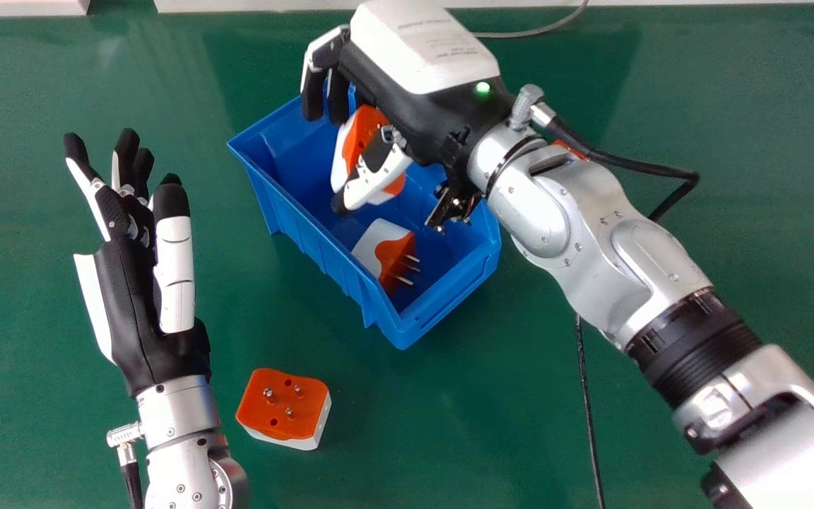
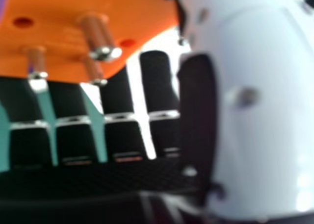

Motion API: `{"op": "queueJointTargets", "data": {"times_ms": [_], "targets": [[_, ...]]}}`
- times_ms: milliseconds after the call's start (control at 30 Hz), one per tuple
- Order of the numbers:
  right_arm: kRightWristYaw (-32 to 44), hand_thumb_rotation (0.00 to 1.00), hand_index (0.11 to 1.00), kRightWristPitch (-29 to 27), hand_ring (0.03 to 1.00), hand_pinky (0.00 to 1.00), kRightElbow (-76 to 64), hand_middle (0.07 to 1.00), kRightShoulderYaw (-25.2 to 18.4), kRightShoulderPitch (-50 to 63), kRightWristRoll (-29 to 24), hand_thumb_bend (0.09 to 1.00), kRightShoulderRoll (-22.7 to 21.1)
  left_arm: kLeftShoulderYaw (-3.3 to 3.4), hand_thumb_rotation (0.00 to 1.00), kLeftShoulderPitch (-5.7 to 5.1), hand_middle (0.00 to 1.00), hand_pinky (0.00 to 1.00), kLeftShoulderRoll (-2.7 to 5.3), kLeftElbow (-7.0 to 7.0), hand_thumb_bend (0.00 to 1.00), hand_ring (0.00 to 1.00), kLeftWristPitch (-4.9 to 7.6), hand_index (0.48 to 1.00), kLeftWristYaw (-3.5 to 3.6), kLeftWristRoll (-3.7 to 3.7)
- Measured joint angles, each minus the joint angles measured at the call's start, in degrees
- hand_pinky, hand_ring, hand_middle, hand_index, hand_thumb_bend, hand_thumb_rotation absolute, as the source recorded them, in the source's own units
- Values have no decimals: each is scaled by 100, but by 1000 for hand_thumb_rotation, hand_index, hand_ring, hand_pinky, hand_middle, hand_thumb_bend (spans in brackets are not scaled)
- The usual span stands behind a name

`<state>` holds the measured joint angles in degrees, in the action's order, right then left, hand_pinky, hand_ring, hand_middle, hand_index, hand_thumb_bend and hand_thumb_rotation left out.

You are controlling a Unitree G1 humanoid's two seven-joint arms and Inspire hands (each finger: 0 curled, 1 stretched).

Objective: Pick all objects and put in blue box

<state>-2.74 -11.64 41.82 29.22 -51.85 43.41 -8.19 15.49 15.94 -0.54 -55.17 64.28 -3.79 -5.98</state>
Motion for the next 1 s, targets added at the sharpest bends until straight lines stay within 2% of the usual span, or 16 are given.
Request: {"op": "queueJointTargets", "data": {"times_ms": [167, 333, 367, 400, 467, 500, 667, 767, 900, 1000], "targets": [[-19, 0, 518, -26, 399, 303, 304, 482, 95, -77, 28, 514, -7, -1, 813, 0, 958, 897, 0, 0, 767, 952, 0, 964, 0, -2], [38, 0, 511, 102, 420, 342, 115, 491, 201, -79, 203, 517, -88, -11, 817, 6, 957, 896, -4, 0, 771, 951, 0, 963, -16, 96], [130, 0, 508, 158, 453, 366, 26, 492, 221, -79, 224, 520, -123, -10, 820, 7, 958, 895, -4, 0, 772, 951, 0, 963, -18, 109], [245, 33, 556, 235, 505, 420, -86, 547, 242, -78, 257, 585, -162, -9, 820, 9, 957, 896, -4, 0, 772, 950, 0, 962, -16, 109], [426, 185, 725, 353, 706, 633, -274, 765, 263, -75, 337, 799, -228, -4, 817, 11, 956, 897, -4, 0, 770, 949, -1, 961, -14, 107], [478, 223, 762, 403, 752, 682, -361, 814, 264, -71, 358, 845, -260, -4, 816, 12, 956, 897, -4, 0, 771, 949, -1, 961, -14, 108], [575, 329, 859, 582, 882, 816, -775, 928, 261, -4, 435, 932, -363, 0, 809, 21, 957, 894, -4, 0, 777, 949, -3, 960, 3, 82], [573, 333, 864, 618, 889, 823, -913, 933, 254, 77, 440, 935, -402, 0, 809, 35, 957, 894, -6, 0, 776, 949, -2, 960, 3, 84], [573, 341, 905, 679, 922, 899, -1155, 967, 241, 146, 440, 941, -450, -1, 805, 45, 959, 890, -6, 0, 781, 948, -3, 957, 2, 83], [580, 343, 911, 718, 927, 907, -1360, 971, 189, 150, 428, 940, -502, 1, 803, 45, 957, 889, -7, 0, 776, 947, -3, 957, 3, 73]]}}
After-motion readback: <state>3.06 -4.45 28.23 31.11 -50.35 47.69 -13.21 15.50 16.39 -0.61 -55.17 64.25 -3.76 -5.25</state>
